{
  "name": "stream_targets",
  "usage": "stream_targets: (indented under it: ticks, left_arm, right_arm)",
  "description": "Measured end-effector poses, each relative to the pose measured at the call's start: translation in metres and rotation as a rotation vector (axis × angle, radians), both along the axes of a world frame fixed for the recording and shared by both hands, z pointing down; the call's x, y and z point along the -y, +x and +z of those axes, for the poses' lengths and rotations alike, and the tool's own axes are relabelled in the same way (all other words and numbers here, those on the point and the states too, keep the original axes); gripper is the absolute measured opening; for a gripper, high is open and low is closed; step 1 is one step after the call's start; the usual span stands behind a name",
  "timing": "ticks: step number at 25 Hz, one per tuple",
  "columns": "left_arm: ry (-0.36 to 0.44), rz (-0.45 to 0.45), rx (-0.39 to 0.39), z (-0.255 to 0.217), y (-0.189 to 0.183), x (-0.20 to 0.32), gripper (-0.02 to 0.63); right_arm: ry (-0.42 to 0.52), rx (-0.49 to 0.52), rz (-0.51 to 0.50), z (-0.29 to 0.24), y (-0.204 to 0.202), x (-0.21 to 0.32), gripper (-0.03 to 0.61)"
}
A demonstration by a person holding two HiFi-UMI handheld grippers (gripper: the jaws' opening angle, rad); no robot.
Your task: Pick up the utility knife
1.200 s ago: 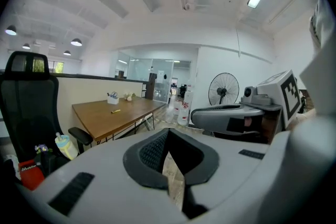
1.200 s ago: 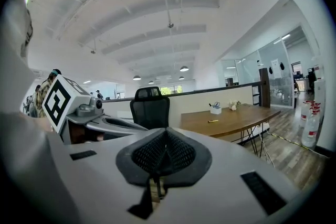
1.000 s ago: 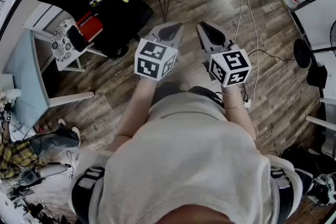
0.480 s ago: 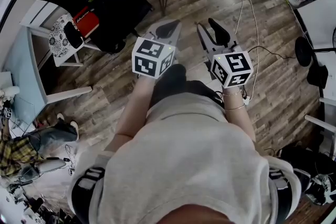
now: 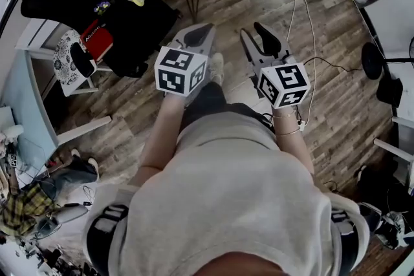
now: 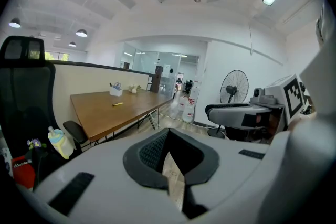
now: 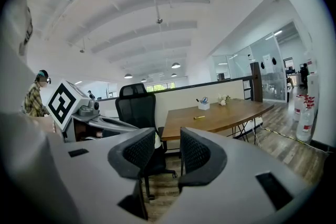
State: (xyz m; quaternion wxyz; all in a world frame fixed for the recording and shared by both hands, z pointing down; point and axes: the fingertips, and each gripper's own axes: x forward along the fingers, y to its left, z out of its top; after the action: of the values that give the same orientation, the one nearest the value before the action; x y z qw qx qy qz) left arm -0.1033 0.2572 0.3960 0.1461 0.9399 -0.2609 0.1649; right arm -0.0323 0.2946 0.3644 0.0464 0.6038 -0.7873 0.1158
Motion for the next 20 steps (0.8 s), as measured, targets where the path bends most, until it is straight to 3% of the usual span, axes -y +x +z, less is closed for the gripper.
stream_targets:
  ticks: [13, 20]
  left_arm:
    - [0.013, 0.082, -0.014, -0.014, 0.065, 0.132, 0.012]
    - [0.003, 0.074, -0.045, -0.018, 0.078, 0.202, 0.012]
  right_arm:
    - [0.030, -0.019, 0.029, -0.021, 0.049, 0.140, 0.143]
    - [0.020, -0.027, 0.035, -0.021, 0.067, 0.204, 0.143]
